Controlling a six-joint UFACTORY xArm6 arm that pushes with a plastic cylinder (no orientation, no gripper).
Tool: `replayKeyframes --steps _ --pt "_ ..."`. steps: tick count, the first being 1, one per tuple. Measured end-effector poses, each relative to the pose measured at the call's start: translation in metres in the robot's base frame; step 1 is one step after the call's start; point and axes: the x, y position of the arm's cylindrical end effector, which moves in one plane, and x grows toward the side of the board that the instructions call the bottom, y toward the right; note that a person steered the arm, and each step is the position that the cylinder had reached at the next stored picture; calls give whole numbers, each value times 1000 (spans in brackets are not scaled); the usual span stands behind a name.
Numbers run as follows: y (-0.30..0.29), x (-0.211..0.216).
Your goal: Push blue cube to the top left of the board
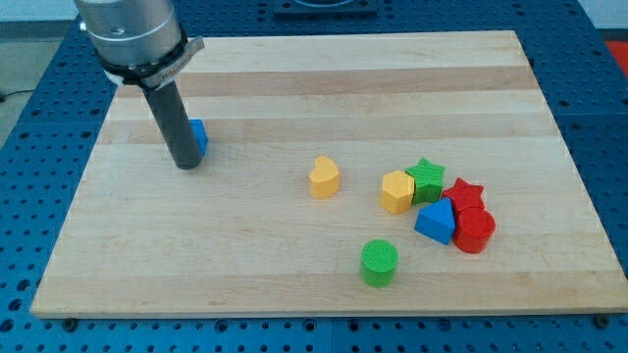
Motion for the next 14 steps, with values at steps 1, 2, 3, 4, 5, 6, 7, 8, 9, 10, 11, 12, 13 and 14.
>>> replayKeyframes --steps 1,2,3,4,5,6,7,8,9,10,11,12,13,14 --pt "-5 -24" --pt "-5 -49" --pt "-5 -72" --pt "-5 -92" --pt "-5 -107" --pt "-2 -122" --pt "3 -134" --pt "22 -130" --pt "53 -129" --pt "63 -141" --pt "64 -156" --pt "44 -155" --pt "45 -155" --pt "46 -155"
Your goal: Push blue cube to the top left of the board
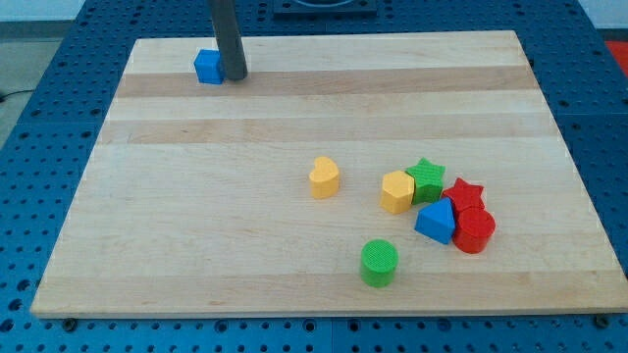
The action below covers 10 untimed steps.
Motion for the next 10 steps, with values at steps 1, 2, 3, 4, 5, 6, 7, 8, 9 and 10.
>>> replayKeyframes --steps 1,2,3,4,5,6,7,8,9,10 --pt "0 -13" --pt "-18 -19" --pt "-21 -19" --pt "-16 -18" --pt "52 25" --pt "61 31" --pt "98 55" --pt "160 103" --pt "224 128" --pt "265 144"
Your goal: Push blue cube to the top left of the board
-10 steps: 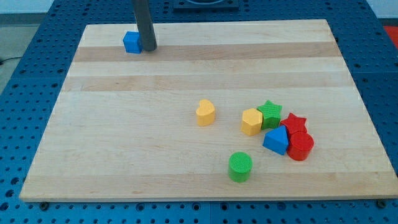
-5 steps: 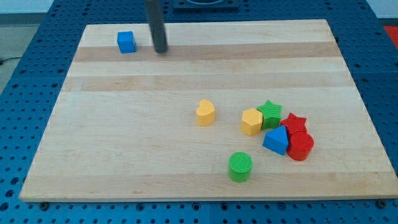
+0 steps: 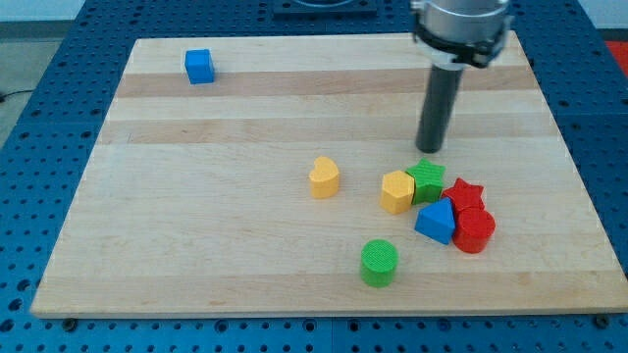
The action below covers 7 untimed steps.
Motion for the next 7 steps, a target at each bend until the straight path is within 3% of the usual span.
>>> replayKeyframes --steps 3,5,7 --pt "0 -23" --pt "61 -34" --pt "84 103"
